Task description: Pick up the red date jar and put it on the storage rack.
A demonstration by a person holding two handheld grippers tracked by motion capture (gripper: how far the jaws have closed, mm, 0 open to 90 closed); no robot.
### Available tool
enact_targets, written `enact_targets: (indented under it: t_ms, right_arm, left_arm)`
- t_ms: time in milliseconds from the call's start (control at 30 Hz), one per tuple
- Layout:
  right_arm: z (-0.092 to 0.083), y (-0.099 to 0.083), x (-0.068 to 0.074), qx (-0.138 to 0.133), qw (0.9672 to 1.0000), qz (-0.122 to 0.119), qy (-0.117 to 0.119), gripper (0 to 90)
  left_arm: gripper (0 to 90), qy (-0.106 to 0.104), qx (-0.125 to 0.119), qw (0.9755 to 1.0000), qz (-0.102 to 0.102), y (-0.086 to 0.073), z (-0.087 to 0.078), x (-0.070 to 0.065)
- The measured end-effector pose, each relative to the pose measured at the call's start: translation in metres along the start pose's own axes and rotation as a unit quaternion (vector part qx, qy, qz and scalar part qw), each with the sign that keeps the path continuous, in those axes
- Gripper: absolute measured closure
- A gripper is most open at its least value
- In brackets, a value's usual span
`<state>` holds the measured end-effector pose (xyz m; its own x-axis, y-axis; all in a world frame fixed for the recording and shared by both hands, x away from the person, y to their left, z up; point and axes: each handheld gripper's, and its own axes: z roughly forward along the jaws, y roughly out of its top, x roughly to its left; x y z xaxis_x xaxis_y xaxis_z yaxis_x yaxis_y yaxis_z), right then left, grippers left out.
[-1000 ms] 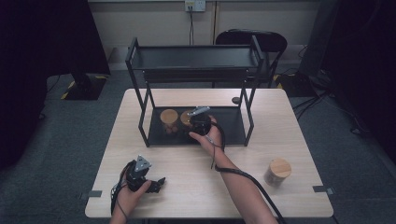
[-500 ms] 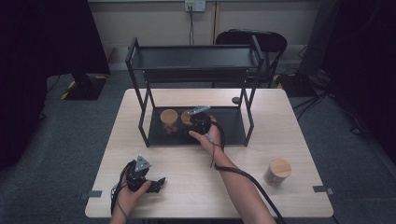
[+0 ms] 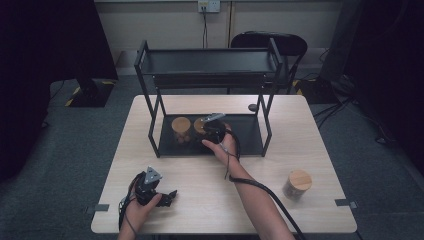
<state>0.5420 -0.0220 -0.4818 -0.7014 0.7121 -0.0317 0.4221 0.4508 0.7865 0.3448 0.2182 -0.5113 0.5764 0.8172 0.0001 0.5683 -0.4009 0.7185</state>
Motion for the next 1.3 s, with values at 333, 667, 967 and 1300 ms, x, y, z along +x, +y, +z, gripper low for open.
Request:
enact_targets:
  t_ms: [333, 667, 967, 1300]
  right_arm:
    - [0.000, 0.001, 0.001, 0.005, 1.0000, -0.001, -0.007, 15.0]
    - [-0.013, 0.004, 0.001, 0.000, 1.0000, 0.001, 0.000, 5.3]
    - [-0.027, 0.002, 0.001, -0.002, 0.9999, 0.006, 0.011, 2.8]
    - [-0.042, -0.005, 0.001, -0.003, 0.9996, 0.019, 0.021, 2.0]
  left_arm:
    - [0.3, 0.000, 0.000, 1.0000, 0.000, 0.000, 0.000, 0.000]
    - [0.3, -0.001, 0.000, 1.0000, 0.001, 0.000, 0.000, 0.000]
    - [0.3, 0.000, 0.000, 1.0000, 0.001, 0.000, 0.000, 0.000]
    - [0.3, -0.001, 0.000, 1.0000, 0.001, 0.000, 0.000, 0.000]
